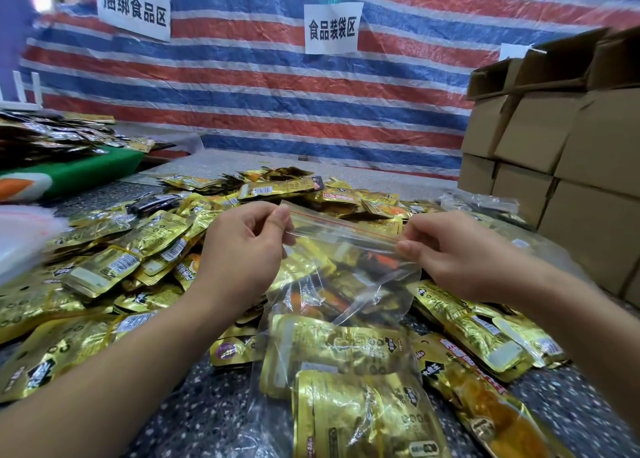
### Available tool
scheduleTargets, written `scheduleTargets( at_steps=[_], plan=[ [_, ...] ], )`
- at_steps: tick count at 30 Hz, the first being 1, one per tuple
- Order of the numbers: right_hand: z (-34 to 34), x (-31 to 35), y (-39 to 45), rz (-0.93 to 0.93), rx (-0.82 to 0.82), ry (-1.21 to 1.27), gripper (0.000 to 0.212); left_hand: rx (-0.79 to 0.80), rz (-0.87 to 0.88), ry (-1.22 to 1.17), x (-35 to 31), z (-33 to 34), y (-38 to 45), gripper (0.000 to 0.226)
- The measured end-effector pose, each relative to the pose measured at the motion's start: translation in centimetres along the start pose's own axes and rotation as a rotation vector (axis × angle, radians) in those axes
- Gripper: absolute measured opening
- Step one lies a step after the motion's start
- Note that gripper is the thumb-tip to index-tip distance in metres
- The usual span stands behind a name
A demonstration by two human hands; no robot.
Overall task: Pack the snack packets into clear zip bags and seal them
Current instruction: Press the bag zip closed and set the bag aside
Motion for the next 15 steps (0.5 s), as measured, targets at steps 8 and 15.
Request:
scheduleTargets(
  at_steps=[8,15],
  plan=[
    [-0.7,0.0,0.1,-0.089,-0.031,0.001,0.02,-0.018,-0.032,-0.01,0.1,-0.3,0.1,0.032],
    [-1.3,0.2,0.0,-0.132,-0.085,0.076,0.023,0.006,-0.024,-0.027,0.1,0.0,0.2,0.034]
  ],
)
Point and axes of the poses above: each hand's wrist, its own y-axis towards the middle knuckle, its own z-axis out of the palm, x = y × z, the point moved 9 cm from there along y, towards the middle knuckle, and after that the axes turned 13 degrees about y, right-handed, at the moved point
